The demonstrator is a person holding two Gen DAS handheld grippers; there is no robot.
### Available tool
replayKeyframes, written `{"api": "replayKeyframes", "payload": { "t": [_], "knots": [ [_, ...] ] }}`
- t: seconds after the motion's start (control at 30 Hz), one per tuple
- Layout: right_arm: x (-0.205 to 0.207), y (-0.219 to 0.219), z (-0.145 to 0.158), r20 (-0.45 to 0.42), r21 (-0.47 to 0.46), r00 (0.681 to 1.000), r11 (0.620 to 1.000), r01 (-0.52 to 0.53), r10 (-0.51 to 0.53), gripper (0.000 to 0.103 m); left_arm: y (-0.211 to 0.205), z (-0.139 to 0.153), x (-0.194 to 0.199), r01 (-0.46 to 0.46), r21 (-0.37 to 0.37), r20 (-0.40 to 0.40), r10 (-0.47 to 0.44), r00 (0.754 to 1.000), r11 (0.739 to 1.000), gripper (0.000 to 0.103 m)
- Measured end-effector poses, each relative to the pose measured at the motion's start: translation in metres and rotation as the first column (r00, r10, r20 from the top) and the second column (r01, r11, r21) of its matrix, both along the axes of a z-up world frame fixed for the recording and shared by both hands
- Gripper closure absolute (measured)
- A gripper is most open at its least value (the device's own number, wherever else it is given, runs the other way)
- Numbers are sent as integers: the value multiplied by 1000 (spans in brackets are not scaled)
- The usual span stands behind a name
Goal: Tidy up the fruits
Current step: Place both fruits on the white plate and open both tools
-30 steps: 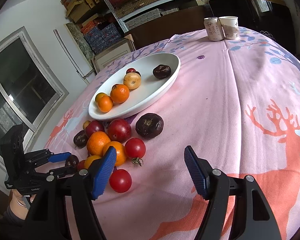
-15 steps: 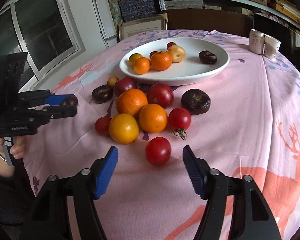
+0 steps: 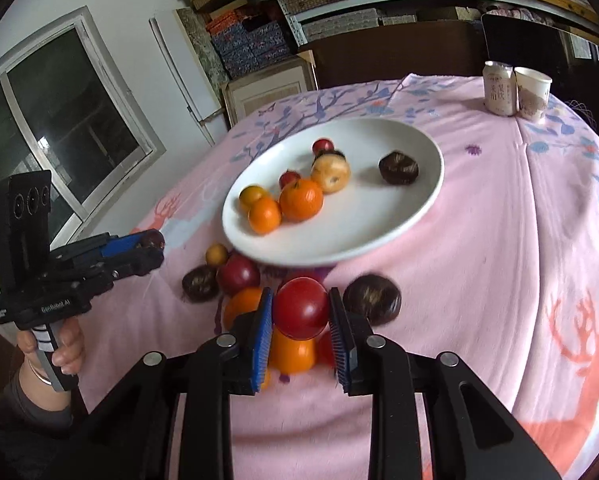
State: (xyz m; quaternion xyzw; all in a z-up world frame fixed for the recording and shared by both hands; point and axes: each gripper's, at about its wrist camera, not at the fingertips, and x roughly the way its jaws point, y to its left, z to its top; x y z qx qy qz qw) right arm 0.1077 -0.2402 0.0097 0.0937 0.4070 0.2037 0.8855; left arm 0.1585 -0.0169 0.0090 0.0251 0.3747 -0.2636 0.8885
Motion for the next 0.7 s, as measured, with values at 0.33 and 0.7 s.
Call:
{"api": "replayKeyframes", "payload": {
  "t": [0.33, 0.7],
  "knots": [
    [64, -27, 5, -26, 74, 991, 988, 133, -132, 44, -59, -12, 45, 23, 37, 0, -23, 1000, 999, 35],
    [-20, -54, -29, -21, 105, 987, 981, 162, -161, 44, -13, -34, -50, 118, 130, 20, -122, 992, 984, 35]
  ]
}}
